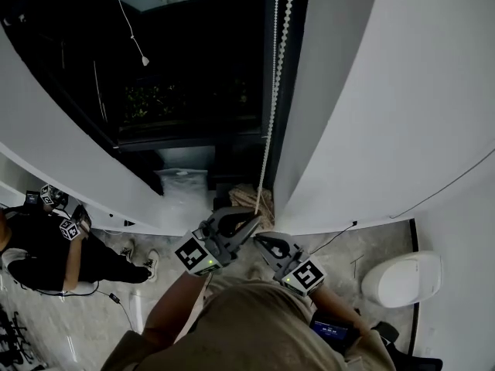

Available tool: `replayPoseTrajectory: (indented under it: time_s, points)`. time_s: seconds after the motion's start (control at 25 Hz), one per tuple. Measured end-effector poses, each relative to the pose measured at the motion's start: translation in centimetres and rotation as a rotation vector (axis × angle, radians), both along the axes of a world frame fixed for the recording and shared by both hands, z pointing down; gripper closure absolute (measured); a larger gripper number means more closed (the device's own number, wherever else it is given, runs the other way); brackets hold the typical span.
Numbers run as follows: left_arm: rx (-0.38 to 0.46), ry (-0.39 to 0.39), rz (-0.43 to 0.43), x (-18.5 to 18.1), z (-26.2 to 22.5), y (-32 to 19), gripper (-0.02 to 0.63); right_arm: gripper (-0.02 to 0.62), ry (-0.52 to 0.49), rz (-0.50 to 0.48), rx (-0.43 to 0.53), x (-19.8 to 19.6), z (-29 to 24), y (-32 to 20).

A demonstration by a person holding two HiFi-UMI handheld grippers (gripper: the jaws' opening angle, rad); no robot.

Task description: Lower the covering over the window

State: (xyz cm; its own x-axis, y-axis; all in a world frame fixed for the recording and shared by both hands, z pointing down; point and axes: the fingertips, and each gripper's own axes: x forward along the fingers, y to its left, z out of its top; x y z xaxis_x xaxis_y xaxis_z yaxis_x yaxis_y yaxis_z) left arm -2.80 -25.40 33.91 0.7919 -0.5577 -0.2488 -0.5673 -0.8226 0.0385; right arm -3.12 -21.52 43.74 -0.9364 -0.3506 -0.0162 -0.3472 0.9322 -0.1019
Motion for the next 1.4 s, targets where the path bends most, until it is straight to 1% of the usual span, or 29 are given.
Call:
replayPoseTrajectory:
  time_s: [0.04, 0.08, 0.12, 0.16, 0.2, 0.28, 0.36, 0.4, 0.44, 0.48, 0.6, 0.68, 0.72, 0.76, 0.8, 0.88, 1.0, 1.08, 1.12, 1.16, 1.2, 1.24, 1.28, 1.36, 1.4]
  points:
    - [-0.009, -0.008, -0.019, -0.4, 0.8, -0.1, 0.583, 0.578, -0.044, 0.023, 0.006, 0.8, -1.0, -0.2]
    - [-0.024, -0.031, -0.032, -0.7, 1.8, -0.2, 0.584, 0.549, -0.098, 0.053, 0.011, 1.9, -2.1, -0.6]
    - [-0.046, -0.064, -0.033, -0.7, 3.2, -0.2, 0.584, 0.492, -0.147, 0.083, 0.017, 2.9, -3.2, -1.2]
    - [-0.069, -0.097, -0.021, -0.6, 5.0, -0.1, 0.584, 0.477, -0.174, 0.107, 0.026, 3.4, -4.2, -1.8]
    - [-0.094, -0.124, 0.002, -0.4, 6.9, 0.4, 0.584, 0.476, -0.170, 0.118, 0.038, 3.4, -5.0, -2.1]
    - [-0.142, -0.160, 0.054, 0.2, 10.6, 1.9, 0.584, 0.476, -0.123, 0.111, 0.065, 2.3, -6.0, -2.2]
    - [-0.172, -0.148, 0.096, 0.8, 12.3, 3.5, 0.584, 0.476, -0.125, 0.104, 0.095, 1.2, -6.9, -2.2]
    - [-0.170, -0.135, 0.111, 0.9, 12.5, 4.0, 0.584, 0.477, -0.131, 0.109, 0.107, 0.9, -7.1, -2.2]
    - [-0.165, -0.129, 0.119, 1.0, 12.5, 4.4, 0.584, 0.507, -0.133, 0.113, 0.114, 0.6, -7.2, -2.2]
    - [-0.162, -0.129, 0.123, 1.0, 12.3, 4.6, 0.584, 0.565, -0.134, 0.111, 0.115, 0.4, -7.3, -2.1]
    - [-0.166, -0.131, 0.146, 1.2, 11.6, 5.2, 0.584, 0.577, -0.135, 0.093, 0.073, 0.0, -7.1, -1.6]
    - [-0.171, -0.108, 0.177, 0.8, 11.0, 5.8, 0.583, 0.580, -0.134, 0.092, 0.042, 0.1, -6.4, -1.5]
    - [-0.165, -0.077, 0.183, 0.1, 10.6, 5.8, 0.533, 0.580, -0.137, 0.096, 0.034, 0.2, -5.9, -1.4]
    - [-0.150, -0.039, 0.174, -0.8, 10.0, 5.7, 0.400, 0.580, -0.142, 0.099, 0.026, 0.4, -5.5, -1.3]
    - [-0.128, -0.005, 0.154, -1.8, 8.9, 5.4, 0.379, 0.580, -0.140, 0.099, 0.017, 0.6, -5.2, -1.1]
    - [-0.065, 0.043, 0.117, -2.8, 5.3, 4.6, 0.379, 0.580, -0.105, 0.094, 0.015, 1.1, -4.8, -0.9]
    - [0.049, 0.083, 0.109, -1.2, -1.1, 3.3, 0.379, 0.581, -0.104, 0.097, 0.033, 1.4, -4.7, -1.2]
    - [0.080, 0.076, 0.091, 0.5, -3.5, 2.3, 0.380, 0.581, -0.086, 0.102, 0.027, 1.5, -4.3, -0.9]
    - [0.070, 0.053, 0.075, 1.3, -3.8, 2.0, 0.380, 0.581, -0.080, 0.104, 0.012, 1.6, -4.0, -0.3]
    - [0.054, 0.022, 0.060, 2.0, -3.6, 1.9, 0.406, 0.581, -0.077, 0.107, -0.006, 1.7, -3.9, 0.4]
    - [0.044, -0.003, 0.052, 2.5, -3.4, 2.0, 0.477, 0.581, -0.080, 0.110, -0.019, 1.8, -3.8, 1.0]
    - [0.045, -0.012, 0.052, 2.7, -3.3, 1.9, 0.536, 0.581, -0.091, 0.112, -0.018, 1.9, -4.0, 1.1]
    - [0.054, -0.006, 0.058, 2.7, -3.2, 1.7, 0.557, 0.581, -0.112, 0.113, -0.004, 1.8, -4.4, 0.8]
    - [0.074, 0.007, 0.061, 2.4, -3.4, 1.4, 0.574, 0.581, -0.141, 0.107, 0.027, 1.7, -5.2, 0.1]
    - [0.084, 0.001, 0.054, 2.4, -3.4, 1.4, 0.577, 0.581, -0.143, 0.101, 0.033, 1.8, -5.3, 0.0]
